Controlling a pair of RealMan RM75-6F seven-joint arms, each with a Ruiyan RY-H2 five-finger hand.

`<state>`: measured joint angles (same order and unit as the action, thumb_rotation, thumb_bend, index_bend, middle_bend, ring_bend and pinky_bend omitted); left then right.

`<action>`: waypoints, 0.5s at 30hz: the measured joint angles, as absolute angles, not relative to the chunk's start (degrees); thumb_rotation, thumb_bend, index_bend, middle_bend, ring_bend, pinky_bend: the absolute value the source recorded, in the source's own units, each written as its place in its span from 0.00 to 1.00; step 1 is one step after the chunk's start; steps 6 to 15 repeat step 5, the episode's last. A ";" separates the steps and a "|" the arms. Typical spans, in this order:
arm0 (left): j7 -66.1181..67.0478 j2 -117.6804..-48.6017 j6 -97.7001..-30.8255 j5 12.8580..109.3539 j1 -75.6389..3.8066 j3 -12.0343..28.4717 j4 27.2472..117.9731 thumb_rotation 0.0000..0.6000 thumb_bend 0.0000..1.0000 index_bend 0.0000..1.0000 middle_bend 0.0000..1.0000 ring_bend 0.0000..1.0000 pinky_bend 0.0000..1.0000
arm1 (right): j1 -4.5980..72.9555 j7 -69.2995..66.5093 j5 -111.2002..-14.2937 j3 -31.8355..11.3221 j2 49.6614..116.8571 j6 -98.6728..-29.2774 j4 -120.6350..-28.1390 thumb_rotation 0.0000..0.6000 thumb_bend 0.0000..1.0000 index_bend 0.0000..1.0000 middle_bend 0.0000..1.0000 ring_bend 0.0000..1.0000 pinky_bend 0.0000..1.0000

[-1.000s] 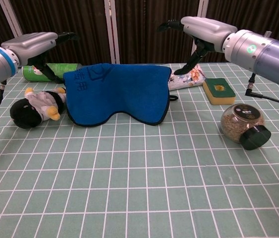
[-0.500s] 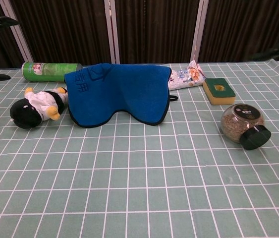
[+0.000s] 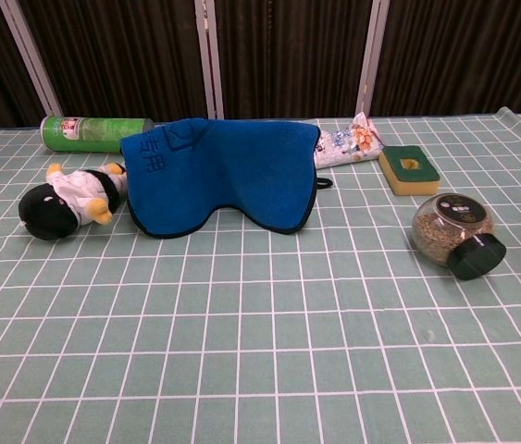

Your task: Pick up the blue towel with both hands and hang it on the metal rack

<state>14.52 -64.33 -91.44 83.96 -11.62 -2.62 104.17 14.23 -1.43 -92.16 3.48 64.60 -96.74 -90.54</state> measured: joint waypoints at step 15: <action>14.60 -64.09 -92.49 86.10 -9.54 -3.67 103.45 1.00 0.00 0.00 0.00 0.00 0.00 | 11.76 -2.28 -93.49 3.73 65.53 -98.62 -90.41 1.00 0.00 0.00 0.00 0.00 0.00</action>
